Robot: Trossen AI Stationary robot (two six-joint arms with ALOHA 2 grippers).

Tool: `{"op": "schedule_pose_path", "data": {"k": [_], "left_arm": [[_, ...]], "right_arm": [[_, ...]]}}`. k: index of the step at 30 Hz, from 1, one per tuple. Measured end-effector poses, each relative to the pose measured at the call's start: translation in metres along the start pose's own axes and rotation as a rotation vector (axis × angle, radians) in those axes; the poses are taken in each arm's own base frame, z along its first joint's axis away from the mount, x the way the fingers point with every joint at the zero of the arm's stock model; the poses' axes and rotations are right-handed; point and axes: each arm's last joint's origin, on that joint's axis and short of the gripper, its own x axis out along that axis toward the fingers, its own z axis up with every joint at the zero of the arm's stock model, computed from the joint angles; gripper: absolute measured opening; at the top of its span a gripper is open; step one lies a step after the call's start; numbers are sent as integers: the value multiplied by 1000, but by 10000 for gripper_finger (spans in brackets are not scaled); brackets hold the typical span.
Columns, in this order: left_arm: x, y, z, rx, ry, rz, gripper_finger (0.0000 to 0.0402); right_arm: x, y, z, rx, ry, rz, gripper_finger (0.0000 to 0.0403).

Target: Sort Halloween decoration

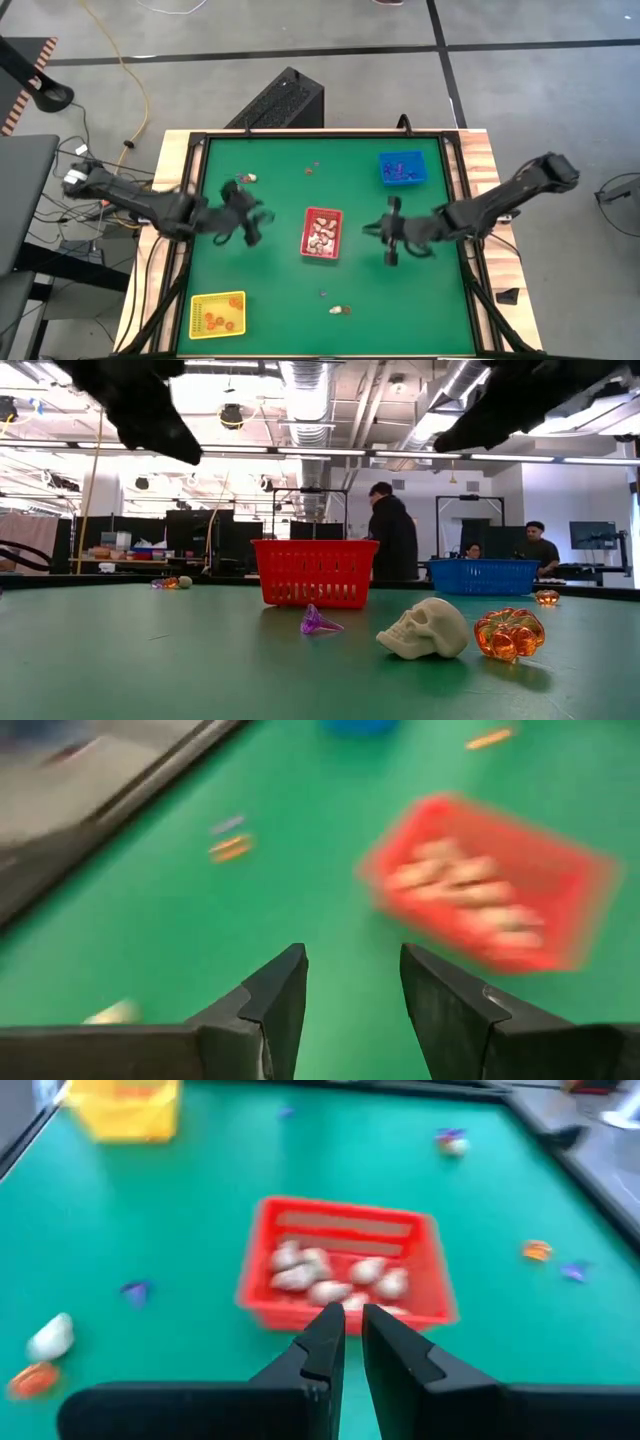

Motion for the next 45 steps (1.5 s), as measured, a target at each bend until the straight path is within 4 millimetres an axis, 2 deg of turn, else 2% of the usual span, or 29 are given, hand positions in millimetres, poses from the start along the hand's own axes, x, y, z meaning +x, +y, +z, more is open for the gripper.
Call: {"op": "schedule_pose_path", "data": {"k": [4, 7, 13, 17, 26, 31, 36, 45], "left_arm": [[12, 41, 19, -74, 197, 177, 153], [25, 72, 15, -131, 347, 244, 153], [51, 133, 10, -422, 475, 396, 153], [66, 158, 4, -442, 532, 455, 153], [109, 197, -23, -564, 649, 526, 153], [124, 208, -38, -594, 714, 540, 153], [133, 210, -43, -574, 730, 542, 153], [133, 216, -43, -578, 708, 543, 153]], "right_arm": [[-17, -28, -1, 83, -73, -47, 69], [-25, -39, -3, 128, -106, -72, 69], [-31, -41, -8, 89, -110, -66, 69], [-31, -41, -7, 50, -115, -69, 69], [-31, -41, -3, 39, -157, -67, 69], [-31, -41, -3, 37, -154, -48, 69], [-31, -41, -3, 36, -152, -46, 69], [-31, -41, -4, 33, -145, -46, 69]]}}
